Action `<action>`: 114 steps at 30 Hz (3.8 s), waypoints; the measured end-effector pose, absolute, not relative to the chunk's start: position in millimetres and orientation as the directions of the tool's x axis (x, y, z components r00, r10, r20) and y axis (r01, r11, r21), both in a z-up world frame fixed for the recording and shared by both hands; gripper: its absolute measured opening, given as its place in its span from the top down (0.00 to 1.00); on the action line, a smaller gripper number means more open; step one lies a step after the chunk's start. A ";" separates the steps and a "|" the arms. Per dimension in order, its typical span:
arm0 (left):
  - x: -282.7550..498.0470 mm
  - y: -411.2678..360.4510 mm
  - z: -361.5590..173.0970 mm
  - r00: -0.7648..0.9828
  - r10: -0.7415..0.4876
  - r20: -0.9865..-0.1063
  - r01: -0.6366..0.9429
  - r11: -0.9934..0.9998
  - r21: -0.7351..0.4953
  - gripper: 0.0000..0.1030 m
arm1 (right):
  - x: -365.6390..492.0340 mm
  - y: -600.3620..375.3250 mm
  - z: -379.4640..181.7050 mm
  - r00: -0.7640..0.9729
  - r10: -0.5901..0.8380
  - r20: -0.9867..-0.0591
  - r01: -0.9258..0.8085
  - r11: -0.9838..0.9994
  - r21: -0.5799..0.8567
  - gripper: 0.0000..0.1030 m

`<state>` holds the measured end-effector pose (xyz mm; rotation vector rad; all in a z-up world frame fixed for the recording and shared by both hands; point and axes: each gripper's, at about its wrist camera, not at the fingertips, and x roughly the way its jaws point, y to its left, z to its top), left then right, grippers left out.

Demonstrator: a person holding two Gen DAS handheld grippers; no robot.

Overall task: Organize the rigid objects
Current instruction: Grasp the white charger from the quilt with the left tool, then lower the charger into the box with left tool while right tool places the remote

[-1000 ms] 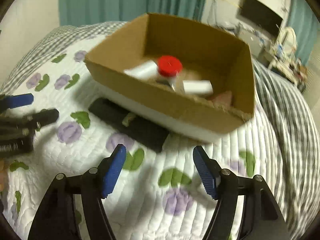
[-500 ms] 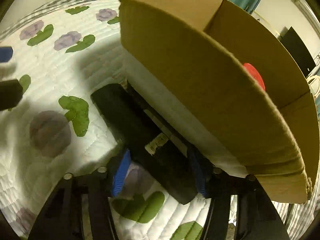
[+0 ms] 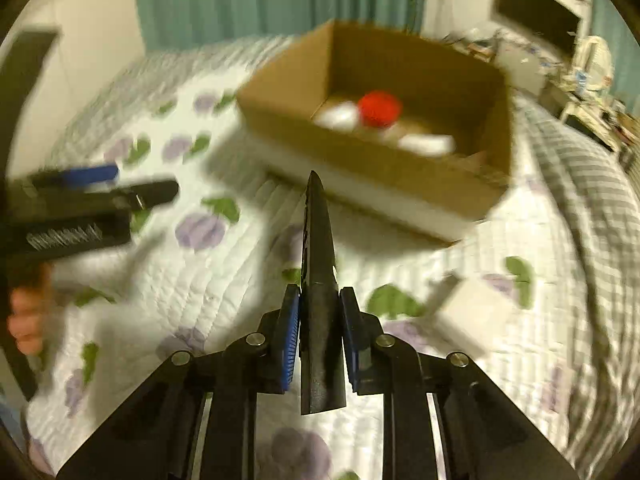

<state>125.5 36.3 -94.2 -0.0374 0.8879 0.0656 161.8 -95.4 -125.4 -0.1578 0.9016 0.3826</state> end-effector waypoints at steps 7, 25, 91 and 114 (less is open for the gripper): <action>136.4 -31.5 -73.4 0.655 -0.044 -0.754 0.003 0.998 -0.055 0.13 | 168.1 -164.4 -70.5 0.590 0.127 -0.798 -0.343 0.933 -0.105 0.81; 163.5 -151.5 -138.3 0.538 -0.053 -0.841 0.034 0.999 -0.041 0.13 | 217.3 -269.0 -127.9 0.480 0.200 -0.854 -0.395 0.919 -0.007 0.82; 262.4 -28.3 -50.4 0.721 -0.026 -0.692 0.094 0.994 0.061 0.41 | 327.4 -128.1 -75.7 0.672 0.301 -0.677 -0.352 0.934 0.066 0.60; 70.8 -0.4 135.0 0.965 0.036 -0.259 -0.009 0.995 0.104 0.10 | 115.8 -150.2 159.9 0.899 0.299 -0.320 -0.315 0.949 -0.001 0.25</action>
